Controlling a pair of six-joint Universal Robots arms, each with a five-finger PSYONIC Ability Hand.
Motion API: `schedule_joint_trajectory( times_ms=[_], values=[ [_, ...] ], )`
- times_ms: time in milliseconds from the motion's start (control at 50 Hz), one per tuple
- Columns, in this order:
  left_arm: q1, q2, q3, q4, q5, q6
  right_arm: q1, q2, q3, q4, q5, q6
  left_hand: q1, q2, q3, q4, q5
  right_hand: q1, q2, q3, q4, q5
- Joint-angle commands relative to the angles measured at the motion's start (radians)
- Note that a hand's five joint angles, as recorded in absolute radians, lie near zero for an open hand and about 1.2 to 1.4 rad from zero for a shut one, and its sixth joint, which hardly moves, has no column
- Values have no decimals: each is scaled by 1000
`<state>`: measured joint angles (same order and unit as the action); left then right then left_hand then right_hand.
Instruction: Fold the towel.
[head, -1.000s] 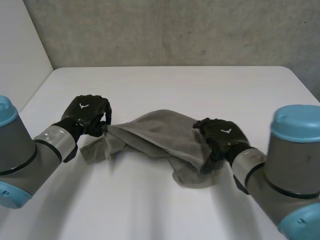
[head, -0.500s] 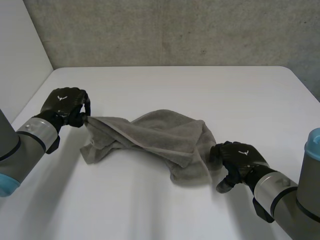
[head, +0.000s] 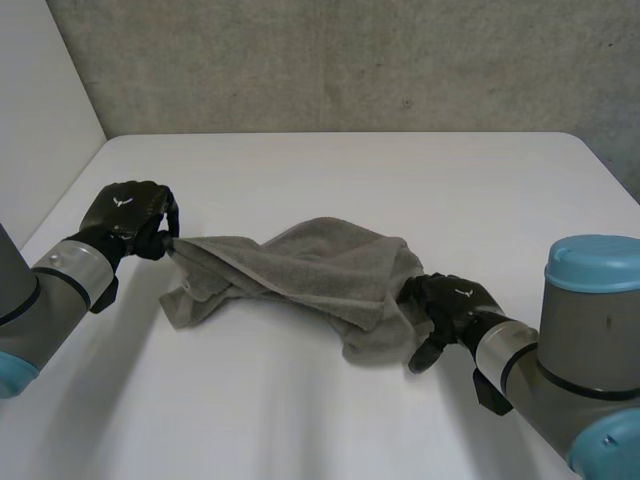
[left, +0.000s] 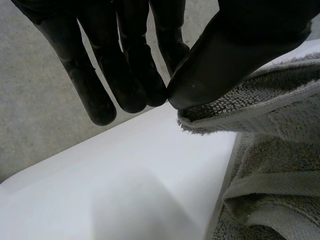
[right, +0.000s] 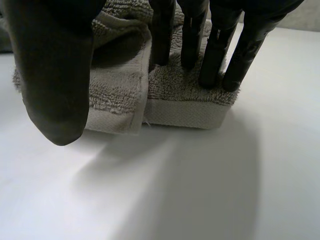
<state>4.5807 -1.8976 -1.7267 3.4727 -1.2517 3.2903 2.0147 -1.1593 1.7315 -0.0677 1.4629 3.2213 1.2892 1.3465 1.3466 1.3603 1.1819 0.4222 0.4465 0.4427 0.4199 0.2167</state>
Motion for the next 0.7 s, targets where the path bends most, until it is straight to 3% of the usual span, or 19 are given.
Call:
schedule_joint_trajectory(
  times_ms=[20,360,400,420,460,500,700],
  values=[
    [0,-1,-2,0,0,0,24,49,-50,-14,31,3,107,50,50,36,40,-32,-56,-52,-30,-1],
    [0,-11,-2,0,0,0,88,167,-153,-18,59,35,107,50,50,36,40,36,11,15,38,67],
    [0,-11,-2,0,0,0,91,181,-167,-18,70,35,107,50,50,36,40,278,253,257,280,309],
    [0,-11,-2,0,0,0,92,181,-167,-18,70,35,107,50,50,36,40,279,255,259,282,310],
    [0,-11,-2,0,0,0,90,173,-174,-21,76,35,107,50,50,36,40,878,854,857,880,909],
    [0,-11,-2,0,0,0,82,161,-181,-27,76,38,107,50,50,36,40,973,949,953,975,1004],
    [-3,18,22,-14,-5,-6,29,-10,-290,-12,17,43,107,50,50,36,40,974,950,954,976,1005]
  ],
)
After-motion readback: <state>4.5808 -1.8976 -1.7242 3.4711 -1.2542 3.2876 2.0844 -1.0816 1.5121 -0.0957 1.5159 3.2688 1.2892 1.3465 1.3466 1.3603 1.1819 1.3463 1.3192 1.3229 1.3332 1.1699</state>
